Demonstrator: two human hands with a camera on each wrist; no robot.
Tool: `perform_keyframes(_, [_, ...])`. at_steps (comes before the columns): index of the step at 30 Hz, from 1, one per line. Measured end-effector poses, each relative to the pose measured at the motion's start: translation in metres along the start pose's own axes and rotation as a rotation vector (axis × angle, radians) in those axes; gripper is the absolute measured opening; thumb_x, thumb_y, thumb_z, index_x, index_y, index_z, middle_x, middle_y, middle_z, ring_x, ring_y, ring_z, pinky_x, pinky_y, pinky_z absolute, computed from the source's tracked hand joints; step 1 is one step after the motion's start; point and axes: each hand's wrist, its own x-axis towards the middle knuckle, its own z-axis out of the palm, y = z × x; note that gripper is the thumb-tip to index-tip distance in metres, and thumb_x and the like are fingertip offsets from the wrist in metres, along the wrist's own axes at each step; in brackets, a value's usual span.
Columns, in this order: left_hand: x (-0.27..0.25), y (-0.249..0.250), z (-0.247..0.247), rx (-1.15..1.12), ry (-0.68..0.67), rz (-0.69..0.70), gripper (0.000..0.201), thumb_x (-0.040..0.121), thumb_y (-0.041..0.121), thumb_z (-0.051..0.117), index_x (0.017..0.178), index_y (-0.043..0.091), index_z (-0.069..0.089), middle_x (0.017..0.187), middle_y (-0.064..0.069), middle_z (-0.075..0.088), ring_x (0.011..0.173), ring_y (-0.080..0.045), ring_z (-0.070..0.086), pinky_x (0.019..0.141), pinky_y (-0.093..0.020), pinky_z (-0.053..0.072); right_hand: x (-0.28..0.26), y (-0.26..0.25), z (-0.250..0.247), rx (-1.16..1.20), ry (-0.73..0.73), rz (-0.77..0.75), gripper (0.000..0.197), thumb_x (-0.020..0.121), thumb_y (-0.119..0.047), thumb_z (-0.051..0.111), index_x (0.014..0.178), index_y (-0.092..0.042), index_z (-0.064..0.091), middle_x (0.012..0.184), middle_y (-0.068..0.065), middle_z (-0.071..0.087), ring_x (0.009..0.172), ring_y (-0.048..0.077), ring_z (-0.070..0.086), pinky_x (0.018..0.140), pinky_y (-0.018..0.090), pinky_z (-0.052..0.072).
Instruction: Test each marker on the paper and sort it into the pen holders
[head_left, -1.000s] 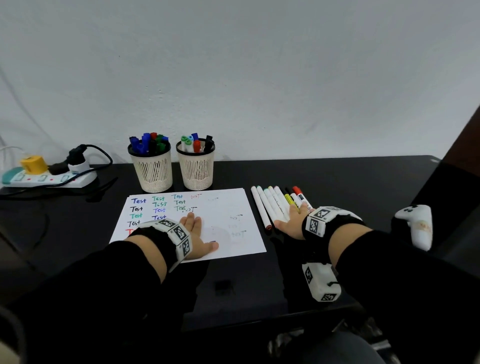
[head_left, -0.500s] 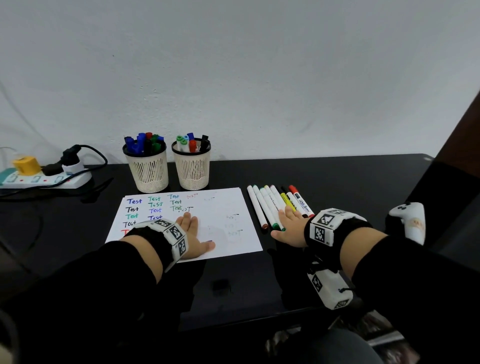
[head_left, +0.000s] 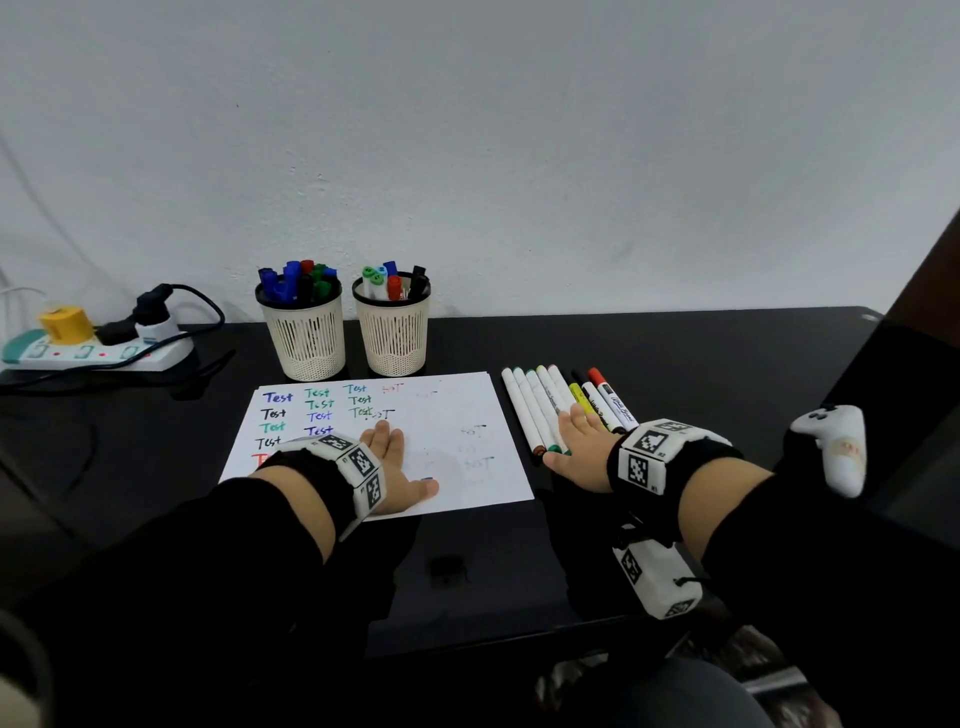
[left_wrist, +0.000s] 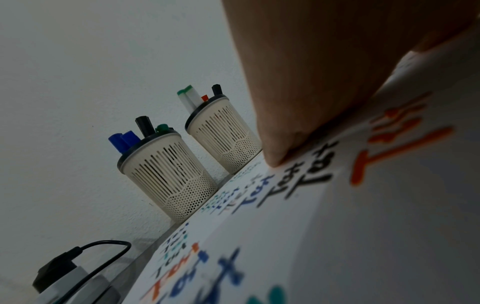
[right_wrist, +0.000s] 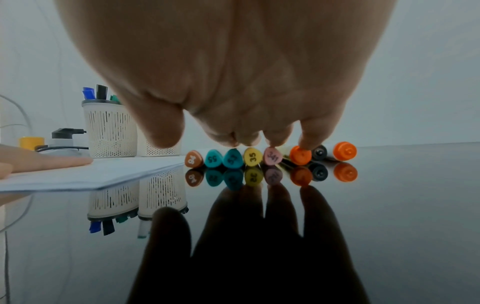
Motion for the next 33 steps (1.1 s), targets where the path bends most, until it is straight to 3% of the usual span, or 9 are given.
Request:
perform_keyframes(5, [0.001,-0.001,0.000,0.006,0.002,0.004,0.082,0.096,0.055,0.026,0.148,0.006,-0.013,0.155,-0.011,-0.021,0.144,-0.024,-0.015,0.116,-0.038,-0.004,0.008,0.016,0.002,0.046,0.035,0.060,0.067,0.102,-0.040,0.030,0.151,-0.006,0.001,0.160,0.011,-0.008,0.147,0.027,-0.003,0.119,0.046,0.007])
perform_keyframes(10, [0.003,-0.001,0.000,0.011,0.001,0.002,0.082,0.096,0.056,0.025,0.148,0.006,-0.014,0.154,-0.010,-0.022,0.144,-0.024,-0.015,0.116,-0.038,-0.003,0.023,0.034,0.000,0.080,0.167,0.208,0.071,0.097,-0.046,0.040,0.150,-0.009,0.010,0.158,0.013,0.006,0.144,0.031,0.012,0.116,0.046,0.017])
perform_keyframes(18, [0.006,-0.003,0.000,0.024,-0.003,0.002,0.083,0.095,0.058,0.025,0.148,0.007,-0.014,0.155,-0.009,-0.022,0.144,-0.023,-0.014,0.116,-0.037,-0.002,0.034,0.030,0.003,0.074,0.136,0.283,0.065,0.097,-0.043,0.043,0.147,-0.008,0.020,0.152,0.015,0.017,0.138,0.033,0.027,0.111,0.041,0.024])
perform_keyframes(26, [0.010,-0.003,0.002,0.033,-0.003,0.004,0.083,0.095,0.058,0.025,0.148,0.007,-0.014,0.154,-0.009,-0.022,0.144,-0.023,-0.014,0.117,-0.037,-0.001,0.042,0.029,0.006,0.090,0.150,0.268,0.064,0.097,-0.038,0.044,0.147,-0.009,0.018,0.154,0.015,0.012,0.138,0.034,0.025,0.112,0.041,0.023])
perform_keyframes(33, [0.010,-0.004,-0.001,0.028,-0.019,0.014,0.085,0.094,0.059,0.025,0.147,0.006,-0.015,0.154,-0.011,-0.023,0.144,-0.024,-0.014,0.117,-0.039,-0.002,0.043,0.030,0.003,0.120,0.162,0.252,0.070,0.098,-0.042,0.041,0.151,-0.008,0.009,0.158,0.015,0.004,0.143,0.034,0.014,0.116,0.045,0.017])
